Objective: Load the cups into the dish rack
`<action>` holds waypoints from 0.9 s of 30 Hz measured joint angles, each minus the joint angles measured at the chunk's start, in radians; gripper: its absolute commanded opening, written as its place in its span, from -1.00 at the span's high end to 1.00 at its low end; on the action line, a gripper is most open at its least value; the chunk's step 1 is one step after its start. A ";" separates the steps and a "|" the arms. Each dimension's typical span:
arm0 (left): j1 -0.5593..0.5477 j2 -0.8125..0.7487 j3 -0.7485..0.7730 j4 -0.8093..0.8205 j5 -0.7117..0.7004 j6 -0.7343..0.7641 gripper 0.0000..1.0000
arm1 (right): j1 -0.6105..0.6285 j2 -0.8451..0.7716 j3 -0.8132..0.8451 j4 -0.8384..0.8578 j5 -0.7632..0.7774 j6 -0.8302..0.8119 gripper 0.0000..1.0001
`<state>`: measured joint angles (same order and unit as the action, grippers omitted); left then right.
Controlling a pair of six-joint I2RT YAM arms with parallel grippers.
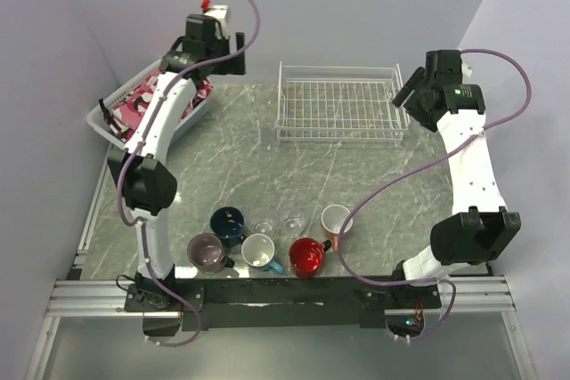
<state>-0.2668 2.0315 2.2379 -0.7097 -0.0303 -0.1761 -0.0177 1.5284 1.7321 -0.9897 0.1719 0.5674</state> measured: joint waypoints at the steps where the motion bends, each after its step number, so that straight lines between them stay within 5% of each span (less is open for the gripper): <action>1: -0.014 0.011 0.010 0.017 -0.006 0.003 -0.93 | 0.000 0.000 0.000 0.000 0.000 0.000 -0.65; 13: -0.079 0.154 -0.002 0.257 0.216 0.051 -0.98 | 0.000 0.003 -0.054 0.042 0.022 -0.007 -0.65; 27: -0.153 0.231 -0.059 0.296 0.277 0.003 -0.88 | 0.000 -0.013 -0.151 0.078 0.018 -0.033 -0.65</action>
<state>-0.4198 2.2627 2.1792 -0.4137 0.2466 -0.1726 -0.0177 1.5158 1.5814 -0.9115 0.1902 0.5343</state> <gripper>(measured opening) 0.955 0.824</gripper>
